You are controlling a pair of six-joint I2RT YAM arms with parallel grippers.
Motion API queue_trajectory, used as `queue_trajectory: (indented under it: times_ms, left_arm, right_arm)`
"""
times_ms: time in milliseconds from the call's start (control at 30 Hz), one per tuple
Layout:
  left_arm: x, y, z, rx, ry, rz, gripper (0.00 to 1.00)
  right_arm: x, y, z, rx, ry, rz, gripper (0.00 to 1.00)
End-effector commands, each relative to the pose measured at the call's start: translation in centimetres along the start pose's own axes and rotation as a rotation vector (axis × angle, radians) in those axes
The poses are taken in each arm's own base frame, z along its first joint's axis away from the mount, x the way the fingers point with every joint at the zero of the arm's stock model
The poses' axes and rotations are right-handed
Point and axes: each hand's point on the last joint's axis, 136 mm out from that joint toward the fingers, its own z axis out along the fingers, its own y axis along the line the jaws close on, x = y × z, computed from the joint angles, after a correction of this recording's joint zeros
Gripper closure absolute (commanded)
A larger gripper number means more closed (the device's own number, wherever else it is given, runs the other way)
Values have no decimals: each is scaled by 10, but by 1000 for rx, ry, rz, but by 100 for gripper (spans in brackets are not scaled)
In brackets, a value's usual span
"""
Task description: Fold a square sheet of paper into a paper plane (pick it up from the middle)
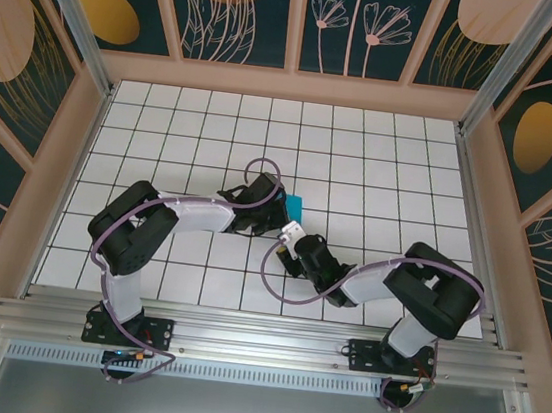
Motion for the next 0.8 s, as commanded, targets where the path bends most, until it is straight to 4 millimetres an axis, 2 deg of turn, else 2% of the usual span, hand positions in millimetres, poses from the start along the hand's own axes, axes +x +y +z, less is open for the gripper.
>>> queue_trajectory:
  times_ms: [0, 300, 600, 767]
  left_arm:
    - [3, -3, 1, -6, 20, 26, 95]
    - [5, -5, 5, -3, 35, 25, 95]
    - [2, -3, 1, -18, 17, 23, 92]
    - [-5, -2, -6, -34, -17, 23, 88]
  right_arm:
    - [-17, -4, 6, 42, -53, -34, 62]
    - [-16, -13, 8, 108, -70, -49, 78]
    - [-12, -16, 8, 126, -61, -35, 99]
    - [-13, -17, 8, 130, -63, 9, 100]
